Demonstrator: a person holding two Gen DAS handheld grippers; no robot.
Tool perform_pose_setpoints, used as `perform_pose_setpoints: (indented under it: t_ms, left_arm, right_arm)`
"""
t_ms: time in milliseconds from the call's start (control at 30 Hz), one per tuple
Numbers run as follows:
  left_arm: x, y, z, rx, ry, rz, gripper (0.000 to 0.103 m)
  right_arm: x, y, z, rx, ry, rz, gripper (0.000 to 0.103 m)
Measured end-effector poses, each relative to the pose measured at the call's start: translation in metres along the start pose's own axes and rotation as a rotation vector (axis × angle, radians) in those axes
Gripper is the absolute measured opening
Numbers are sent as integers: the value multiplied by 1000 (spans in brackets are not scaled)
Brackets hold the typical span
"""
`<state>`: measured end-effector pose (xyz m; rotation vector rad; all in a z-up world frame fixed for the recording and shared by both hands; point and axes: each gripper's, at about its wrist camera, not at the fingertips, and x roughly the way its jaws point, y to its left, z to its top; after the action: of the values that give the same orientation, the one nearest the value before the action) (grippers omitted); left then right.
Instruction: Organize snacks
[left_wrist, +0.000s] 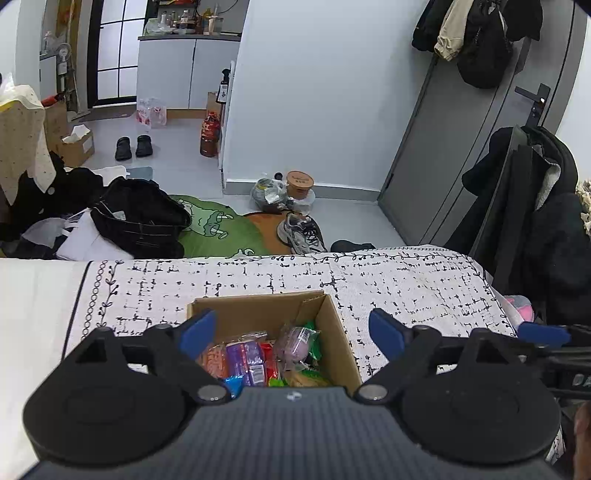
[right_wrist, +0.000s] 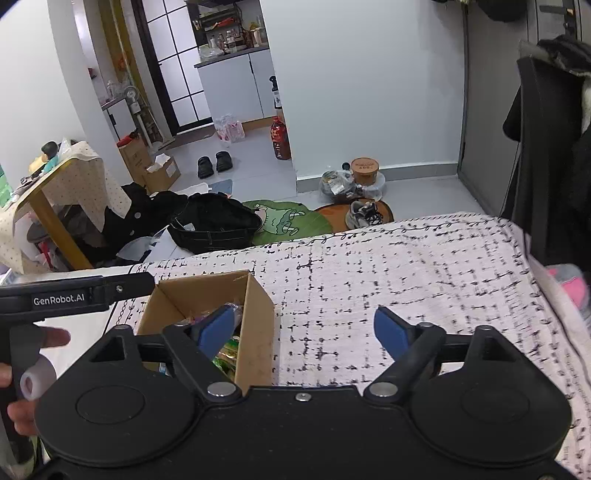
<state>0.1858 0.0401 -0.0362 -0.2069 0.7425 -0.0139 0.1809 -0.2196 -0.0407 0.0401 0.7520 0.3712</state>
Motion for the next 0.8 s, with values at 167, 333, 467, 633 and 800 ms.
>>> perform_pose_setpoints:
  t_ms: [167, 333, 467, 633, 800]
  left_arm:
    - [-17, -5, 5, 8, -25, -4, 90]
    - [-35, -10, 8, 15, -31, -13, 93]
    - [-50, -14, 4, 33, -20, -8, 93]
    - [-74, -18, -6, 78, -15, -2, 95]
    - [-95, -18, -20, 104, -2, 12, 96]
  right_arm:
    - [-23, -5, 4, -17, -16, -27, 92]
    - [-43, -9, 6, -17, -40, -32, 99]
    - [-57, -13, 4, 4, -53, -28, 103]
    - [-70, -17, -6, 28, -55, -27, 103]
    - [-83, -16, -18, 46, -64, -16, 103]
